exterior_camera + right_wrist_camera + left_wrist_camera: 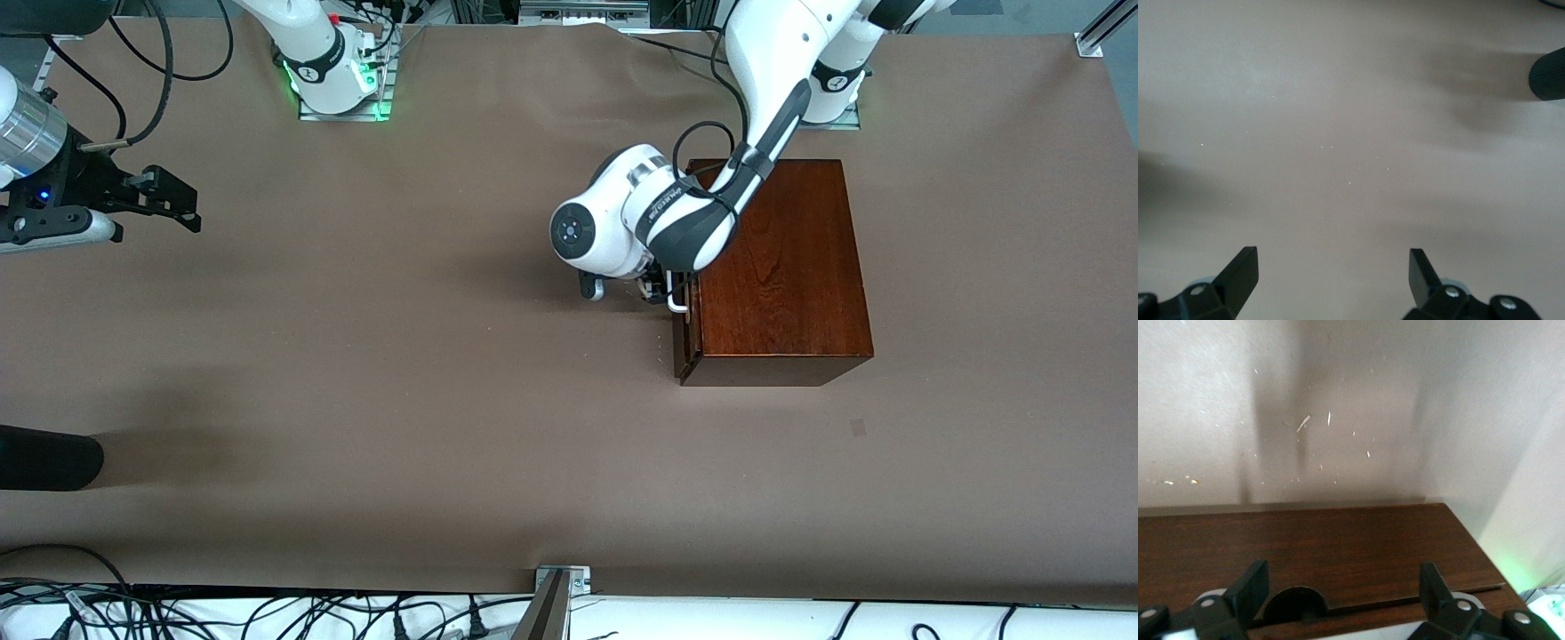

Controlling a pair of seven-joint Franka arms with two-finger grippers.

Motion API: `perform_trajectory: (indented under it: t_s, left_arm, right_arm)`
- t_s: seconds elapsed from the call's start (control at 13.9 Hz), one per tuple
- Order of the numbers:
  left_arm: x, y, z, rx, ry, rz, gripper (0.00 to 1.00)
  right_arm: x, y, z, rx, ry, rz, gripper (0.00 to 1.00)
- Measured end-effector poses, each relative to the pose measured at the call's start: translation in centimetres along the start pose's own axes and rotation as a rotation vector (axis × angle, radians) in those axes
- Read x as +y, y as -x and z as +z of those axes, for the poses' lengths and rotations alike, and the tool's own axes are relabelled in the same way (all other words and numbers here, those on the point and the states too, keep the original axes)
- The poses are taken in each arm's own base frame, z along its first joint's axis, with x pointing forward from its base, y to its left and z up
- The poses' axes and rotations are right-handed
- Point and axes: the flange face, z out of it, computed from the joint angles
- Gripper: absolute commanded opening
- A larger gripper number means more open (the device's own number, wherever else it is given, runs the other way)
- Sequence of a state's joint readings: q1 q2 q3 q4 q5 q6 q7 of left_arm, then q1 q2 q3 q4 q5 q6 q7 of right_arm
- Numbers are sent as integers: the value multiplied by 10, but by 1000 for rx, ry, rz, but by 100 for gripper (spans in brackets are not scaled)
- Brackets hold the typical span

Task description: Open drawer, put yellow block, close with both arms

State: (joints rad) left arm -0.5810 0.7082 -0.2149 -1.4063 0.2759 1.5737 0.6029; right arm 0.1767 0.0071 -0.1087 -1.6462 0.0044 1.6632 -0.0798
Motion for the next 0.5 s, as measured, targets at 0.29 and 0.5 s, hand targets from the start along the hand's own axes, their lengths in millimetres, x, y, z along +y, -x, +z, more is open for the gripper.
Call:
perform_trajectory:
  t_s: [0.29, 0.5]
  left_arm:
    - [18, 14, -97, 155, -106, -142, 100]
    - [3, 86, -178, 281, -183, -270, 100]
  right_arm:
    - [0, 0, 0, 1, 0, 0, 100]
    - [0, 0, 0, 1, 0, 0, 100]
